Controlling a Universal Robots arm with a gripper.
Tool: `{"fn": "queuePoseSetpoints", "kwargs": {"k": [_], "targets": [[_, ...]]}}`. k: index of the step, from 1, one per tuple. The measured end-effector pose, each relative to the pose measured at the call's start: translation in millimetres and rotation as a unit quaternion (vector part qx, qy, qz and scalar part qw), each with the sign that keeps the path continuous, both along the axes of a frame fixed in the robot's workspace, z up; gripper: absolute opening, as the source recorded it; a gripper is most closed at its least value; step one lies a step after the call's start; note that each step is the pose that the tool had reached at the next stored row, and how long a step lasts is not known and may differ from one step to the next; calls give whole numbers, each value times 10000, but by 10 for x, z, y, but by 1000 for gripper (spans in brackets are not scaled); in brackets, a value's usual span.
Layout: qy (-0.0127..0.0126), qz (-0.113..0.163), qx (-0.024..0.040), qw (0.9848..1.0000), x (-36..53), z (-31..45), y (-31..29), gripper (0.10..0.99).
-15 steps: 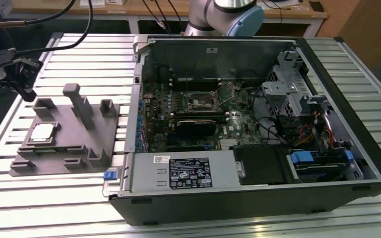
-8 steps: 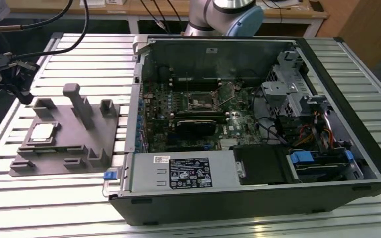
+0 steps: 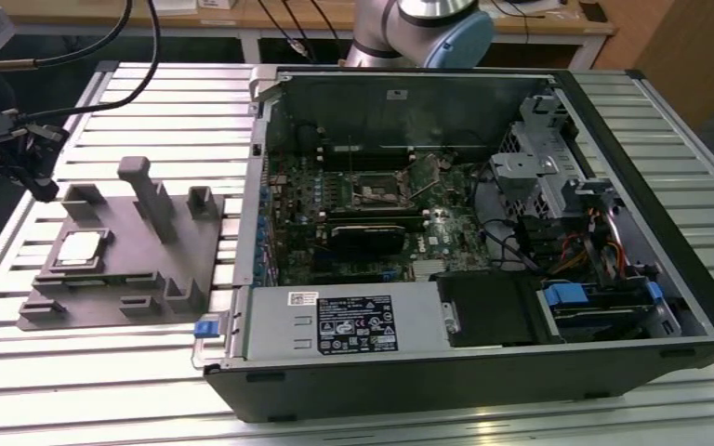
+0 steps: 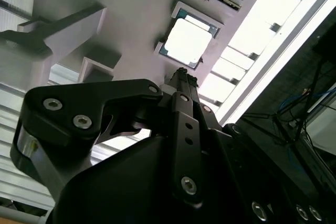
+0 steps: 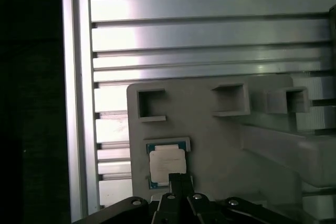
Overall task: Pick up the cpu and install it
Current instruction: 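Pick up the cpu and move it towards the insertion slot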
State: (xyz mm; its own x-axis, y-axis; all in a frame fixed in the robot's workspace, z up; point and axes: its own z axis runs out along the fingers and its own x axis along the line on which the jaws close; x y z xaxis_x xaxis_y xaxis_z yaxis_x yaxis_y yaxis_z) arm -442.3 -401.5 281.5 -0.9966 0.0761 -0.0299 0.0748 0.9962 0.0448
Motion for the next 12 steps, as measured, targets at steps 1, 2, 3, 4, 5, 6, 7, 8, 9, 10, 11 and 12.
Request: {"fn": "queuePoseSetpoints", "kwargs": {"k": [1, 2, 3, 4, 5, 6, 7, 8, 9, 10, 11, 12], "targets": [[0, 0, 0, 10000, -4, -16, -1, 106], [0, -1, 0, 10000, -8, -32, -1, 106], [0, 0, 0, 10000, -12, -48, -2, 106], [0, 0, 0, 10000, -16, -64, -3, 106], [0, 0, 0, 10000, -20, -80, -4, 106], [0, 0, 0, 10000, -23, -94, -5, 106], [0, 0, 0, 10000, -25, -109, -7, 106], [0, -1, 0, 10000, -26, -124, -10, 106], [0, -1, 0, 10000, -26, -139, -15, 106], [0, 0, 0, 10000, -26, -162, -22, 106], [1, -1, 0, 10000, -26, -177, -26, 106], [0, 0, 0, 10000, -26, -195, -30, 106]]}}
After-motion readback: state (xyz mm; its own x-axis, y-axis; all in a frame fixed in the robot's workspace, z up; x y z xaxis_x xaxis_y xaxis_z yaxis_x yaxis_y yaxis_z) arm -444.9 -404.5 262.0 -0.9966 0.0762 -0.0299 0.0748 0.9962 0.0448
